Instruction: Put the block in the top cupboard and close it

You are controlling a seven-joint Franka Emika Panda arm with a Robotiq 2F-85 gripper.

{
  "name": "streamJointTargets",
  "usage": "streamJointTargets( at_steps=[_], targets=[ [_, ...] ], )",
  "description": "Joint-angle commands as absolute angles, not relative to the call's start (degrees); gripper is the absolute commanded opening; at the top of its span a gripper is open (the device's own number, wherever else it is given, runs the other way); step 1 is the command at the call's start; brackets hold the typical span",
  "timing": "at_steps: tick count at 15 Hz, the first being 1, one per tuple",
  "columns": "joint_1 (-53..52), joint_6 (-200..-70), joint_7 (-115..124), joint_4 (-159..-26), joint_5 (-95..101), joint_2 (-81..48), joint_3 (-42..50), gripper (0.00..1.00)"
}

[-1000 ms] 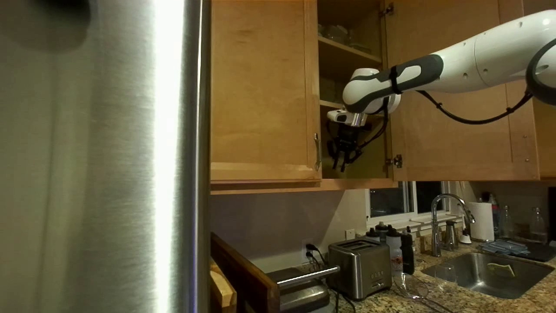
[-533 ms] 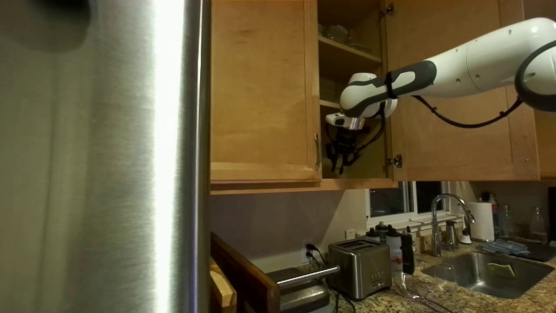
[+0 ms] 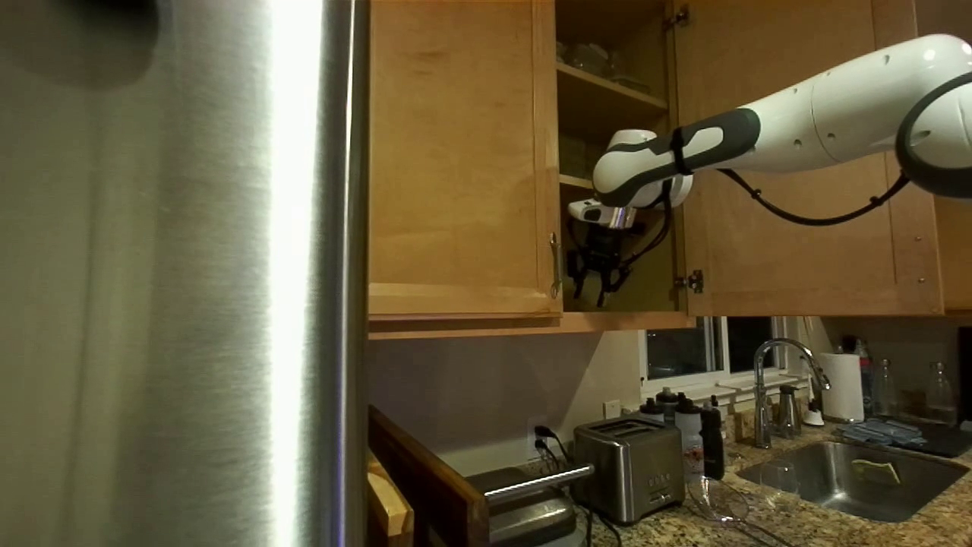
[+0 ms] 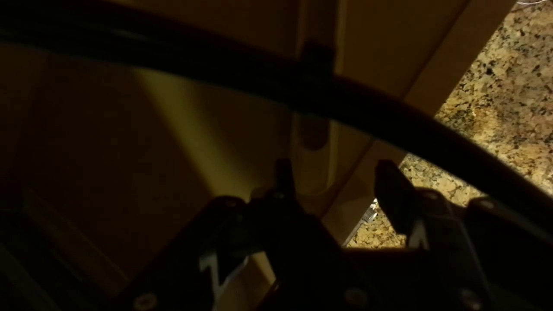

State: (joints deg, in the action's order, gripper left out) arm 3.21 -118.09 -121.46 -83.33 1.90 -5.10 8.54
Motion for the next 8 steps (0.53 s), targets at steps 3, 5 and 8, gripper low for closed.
streamJointTargets(
  at_steps=[3, 5, 8],
  targets=[
    [3.21, -118.09, -121.46, -83.33, 1.9, -5.1, 8.54, 0.54],
    [3.21, -118.09, -121.46, -83.33, 1.9, -5.1, 8.54, 0.54],
    [4.41, -114.3, -119.76, -83.0, 2.5, -4.09, 6.99, 0.86]
  ],
)
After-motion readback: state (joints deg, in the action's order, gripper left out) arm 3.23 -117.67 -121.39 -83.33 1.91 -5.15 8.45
